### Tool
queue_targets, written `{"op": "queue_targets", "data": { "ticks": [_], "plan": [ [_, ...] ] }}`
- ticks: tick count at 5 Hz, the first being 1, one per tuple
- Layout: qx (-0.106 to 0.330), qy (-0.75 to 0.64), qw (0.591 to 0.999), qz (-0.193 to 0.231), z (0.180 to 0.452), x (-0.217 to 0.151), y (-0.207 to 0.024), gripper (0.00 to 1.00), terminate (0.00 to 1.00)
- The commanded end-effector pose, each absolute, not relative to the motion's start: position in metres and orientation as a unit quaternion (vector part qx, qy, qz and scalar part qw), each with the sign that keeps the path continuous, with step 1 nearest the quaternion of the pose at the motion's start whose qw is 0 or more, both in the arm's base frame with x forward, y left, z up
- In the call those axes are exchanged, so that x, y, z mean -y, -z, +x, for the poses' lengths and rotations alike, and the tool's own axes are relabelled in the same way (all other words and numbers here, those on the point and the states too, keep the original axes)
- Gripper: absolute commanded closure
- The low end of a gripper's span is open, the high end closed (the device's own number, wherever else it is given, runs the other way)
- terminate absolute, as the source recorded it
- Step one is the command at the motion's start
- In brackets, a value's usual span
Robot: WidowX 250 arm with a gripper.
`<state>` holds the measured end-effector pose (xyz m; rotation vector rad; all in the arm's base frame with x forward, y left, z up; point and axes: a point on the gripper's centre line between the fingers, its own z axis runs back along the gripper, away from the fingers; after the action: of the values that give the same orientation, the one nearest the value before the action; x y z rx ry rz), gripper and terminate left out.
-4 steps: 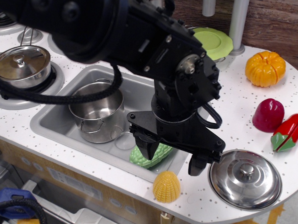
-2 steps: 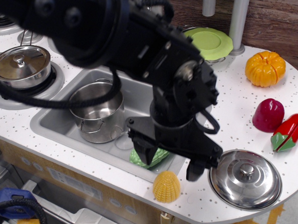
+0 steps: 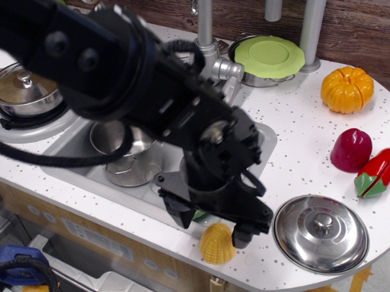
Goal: Put corn in pot which is in sink
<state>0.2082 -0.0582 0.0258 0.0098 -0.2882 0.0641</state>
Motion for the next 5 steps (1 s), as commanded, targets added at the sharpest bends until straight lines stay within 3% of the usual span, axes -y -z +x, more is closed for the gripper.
{"op": "queue_targets", "data": {
  "ticks": [1,3,4,5],
  "plan": [
    [0.174,-0.037,0.984,0.006,0.209,0.057,-0.010,0.00,0.00],
    [0.180,-0.044,0.982,-0.023,0.211,0.054,-0.003,0.00,0.00],
    [0.180,-0.023,0.983,-0.015,0.214,0.052,-0.010,1.00,0.00],
    [0.174,-0.002,0.985,-0.009,0.218,0.047,-0.023,1.00,0.00]
  ]
}}
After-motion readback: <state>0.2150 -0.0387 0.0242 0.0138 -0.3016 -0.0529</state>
